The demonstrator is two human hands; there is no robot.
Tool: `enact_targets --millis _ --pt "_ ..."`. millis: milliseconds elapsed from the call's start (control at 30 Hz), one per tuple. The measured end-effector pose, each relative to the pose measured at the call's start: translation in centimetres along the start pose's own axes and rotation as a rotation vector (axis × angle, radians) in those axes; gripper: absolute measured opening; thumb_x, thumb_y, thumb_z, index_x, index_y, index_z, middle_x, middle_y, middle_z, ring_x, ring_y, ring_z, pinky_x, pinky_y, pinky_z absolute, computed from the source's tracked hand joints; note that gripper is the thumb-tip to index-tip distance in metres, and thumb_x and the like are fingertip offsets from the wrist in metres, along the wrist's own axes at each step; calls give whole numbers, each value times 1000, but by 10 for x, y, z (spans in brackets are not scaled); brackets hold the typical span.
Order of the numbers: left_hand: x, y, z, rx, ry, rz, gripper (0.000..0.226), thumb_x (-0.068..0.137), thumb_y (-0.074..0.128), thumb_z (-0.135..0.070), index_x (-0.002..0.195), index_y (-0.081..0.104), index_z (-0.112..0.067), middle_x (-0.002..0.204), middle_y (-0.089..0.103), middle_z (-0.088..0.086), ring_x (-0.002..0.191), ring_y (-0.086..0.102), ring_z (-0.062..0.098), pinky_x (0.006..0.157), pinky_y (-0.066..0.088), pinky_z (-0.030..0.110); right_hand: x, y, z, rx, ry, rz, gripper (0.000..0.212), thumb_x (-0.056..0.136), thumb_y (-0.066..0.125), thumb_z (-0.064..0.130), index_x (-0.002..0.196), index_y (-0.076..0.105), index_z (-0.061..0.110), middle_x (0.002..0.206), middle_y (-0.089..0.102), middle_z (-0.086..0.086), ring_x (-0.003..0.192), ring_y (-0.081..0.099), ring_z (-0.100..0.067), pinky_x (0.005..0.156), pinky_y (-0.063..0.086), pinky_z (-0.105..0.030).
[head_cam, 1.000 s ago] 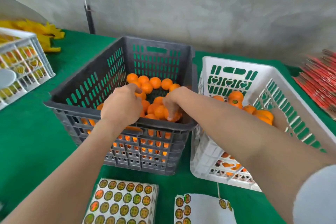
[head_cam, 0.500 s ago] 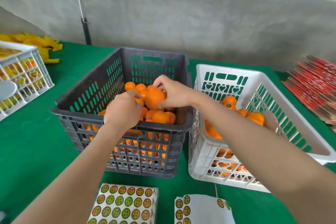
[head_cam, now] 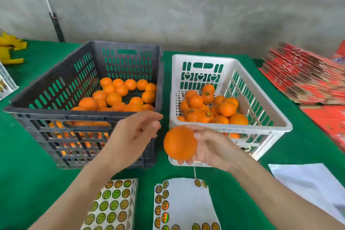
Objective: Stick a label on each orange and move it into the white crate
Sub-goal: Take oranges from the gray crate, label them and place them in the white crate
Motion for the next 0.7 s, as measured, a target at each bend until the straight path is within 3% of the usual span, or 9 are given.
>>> enact_targets --millis 133,233,300,400,467,533,600,700 --pt "-27 61 22 2 -188 331 46 77 53 -69 113 48 -42 104 62 -18 88 65 8 76 57 29 -6 -20 -28 -279 120 -191 34 89 57 32 107 51 4 69 64 -9 52 57 -17 45 42 -20" --pt "-41 88 52 -5 -413 371 54 72 76 -45 114 42 -44 112 56 -16 97 62 9 79 54 26 -5 -32 -49 -519 227 -256 33 89 55 47 90 55 14 58 59 0 51 53 -13 50 40 -21" --pt "-47 97 69 -51 -528 321 56 69 83 -31 108 45 -43 109 57 -13 97 58 10 72 49 19 -3 -35 -63 -587 255 -247 38 88 50 55 88 58 18 63 62 -2 54 57 -13 55 44 -22" --pt "-61 96 105 -244 -787 131 72 64 85 -9 123 46 -23 116 54 6 104 59 28 84 53 39 2 -52 -90 -621 308 -332 40 96 43 46 103 60 11 89 69 -7 69 64 -16 61 51 -26" --pt "-75 91 127 -419 -933 -23 78 66 80 5 131 40 -10 123 49 16 108 57 38 92 51 49 6 -67 -109 -1029 378 -350 43 95 46 41 119 58 7 119 61 -14 100 61 -26 83 50 -36" --pt "-87 91 139 -583 -1006 -108 73 69 76 8 131 39 -5 122 49 17 103 59 37 89 53 47 10 -74 -131 -1354 457 -293 54 91 51 45 130 53 8 135 50 -12 123 46 -29 100 39 -37" --pt "-98 95 144 -723 -1056 -151 67 71 74 4 129 41 -1 119 51 17 98 62 36 84 54 43 12 -74 -147 -1461 510 -266 58 87 54 52 126 55 9 131 50 -11 123 43 -29 101 37 -40" --pt "-104 97 150 -826 -1074 -187 76 64 76 -8 130 40 1 120 54 19 101 62 36 85 53 41 18 -69 -150 -1478 425 -293 49 85 61 46 118 60 9 125 52 -10 119 44 -29 102 36 -40"
Point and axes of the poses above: each hand's wrist, its own x-axis towards the middle knuckle, its own y-axis out of the palm, z = x × y, the point moved 6 cm from there along x, towards the middle knuckle
